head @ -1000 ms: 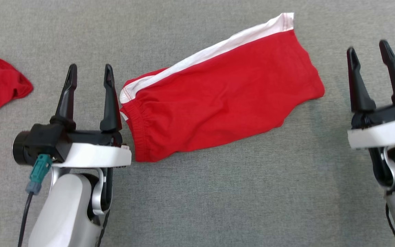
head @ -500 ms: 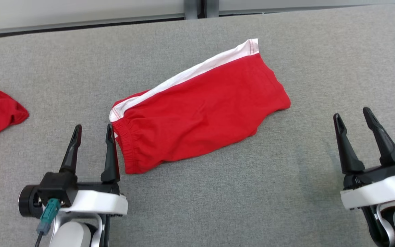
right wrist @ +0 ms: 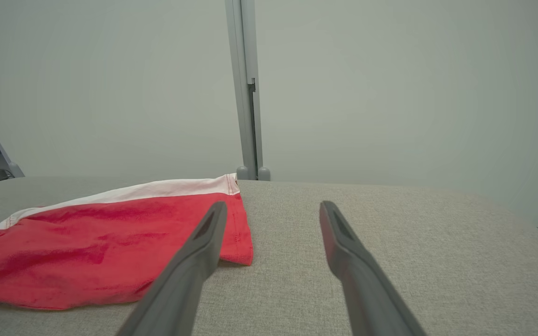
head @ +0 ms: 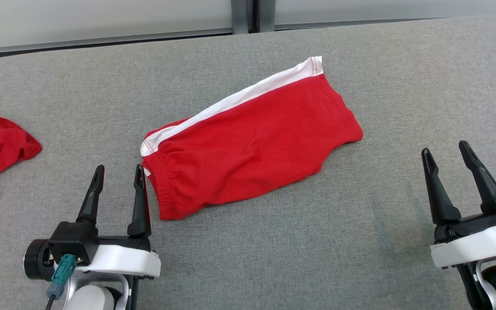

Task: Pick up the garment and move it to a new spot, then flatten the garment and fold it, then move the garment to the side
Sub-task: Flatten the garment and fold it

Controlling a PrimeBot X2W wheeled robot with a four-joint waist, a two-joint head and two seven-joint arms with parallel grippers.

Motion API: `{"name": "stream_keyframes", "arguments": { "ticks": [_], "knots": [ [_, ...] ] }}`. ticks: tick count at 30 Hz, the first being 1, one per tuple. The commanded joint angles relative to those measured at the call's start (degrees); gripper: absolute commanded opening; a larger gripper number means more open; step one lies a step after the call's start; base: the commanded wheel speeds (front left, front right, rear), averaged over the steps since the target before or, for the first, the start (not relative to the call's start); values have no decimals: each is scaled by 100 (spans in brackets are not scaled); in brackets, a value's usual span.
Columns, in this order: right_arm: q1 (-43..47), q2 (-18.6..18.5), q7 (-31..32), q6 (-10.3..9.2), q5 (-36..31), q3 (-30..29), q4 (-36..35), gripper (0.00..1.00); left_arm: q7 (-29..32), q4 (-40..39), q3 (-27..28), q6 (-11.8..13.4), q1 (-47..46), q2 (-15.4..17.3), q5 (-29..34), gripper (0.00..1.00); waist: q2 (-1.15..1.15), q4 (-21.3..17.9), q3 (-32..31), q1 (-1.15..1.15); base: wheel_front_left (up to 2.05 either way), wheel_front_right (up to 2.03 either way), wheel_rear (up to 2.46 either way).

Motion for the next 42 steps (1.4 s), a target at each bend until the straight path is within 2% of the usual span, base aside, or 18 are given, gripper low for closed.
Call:
{"name": "stream_keyframes", "arguments": {
  "ticks": [1,13,19,29,36,38,39,40,41,42],
  "knots": [
    [58,8,19,0,-34,-22,-37,100,11,-22,5,30,-45,18,-15,100,0,-2,0,0,0,0,0],
    [-140,-57,40,0,26,-104,79,100,14,-48,-94,10,-234,-5,-7,100,0,152,173,0,0,0,0],
    [-713,-283,71,-1,125,-33,443,100,-35,-49,-279,-80,-609,-165,52,100,0,516,596,0,0,0,0],
    [-2231,-486,137,0,331,714,1892,100,-151,198,-494,-229,-1221,-469,68,100,0,1014,1320,0,0,0,0],
    [-2731,-471,231,-1,678,1209,3040,100,-164,325,-492,-293,-1404,-583,89,100,0,1123,1405,0,0,0,0],
    [-2783,-413,461,0,902,1465,3401,100,-166,323,-437,-302,-1405,-608,109,100,0,1096,1372,0,0,0,0],
    [-2808,-379,543,-1,1020,1531,3486,78,-166,320,-416,-313,-1398,-612,127,100,0,1080,1360,0,0,0,0],
    [-2832,-365,627,-1,1090,1622,3550,44,-166,317,-398,-324,-1387,-613,143,100,0,1063,1349,0,0,0,0],
    [-2847,-359,719,1,1186,1724,3606,24,-167,316,-376,-335,-1378,-614,156,100,0,1047,1339,0,0,0,0],
    [-2867,-356,750,1,1266,1809,3624,0,-167,314,-355,-349,-1366,-615,161,100,0,1024,1329,0,0,0,0]
  ]
}}
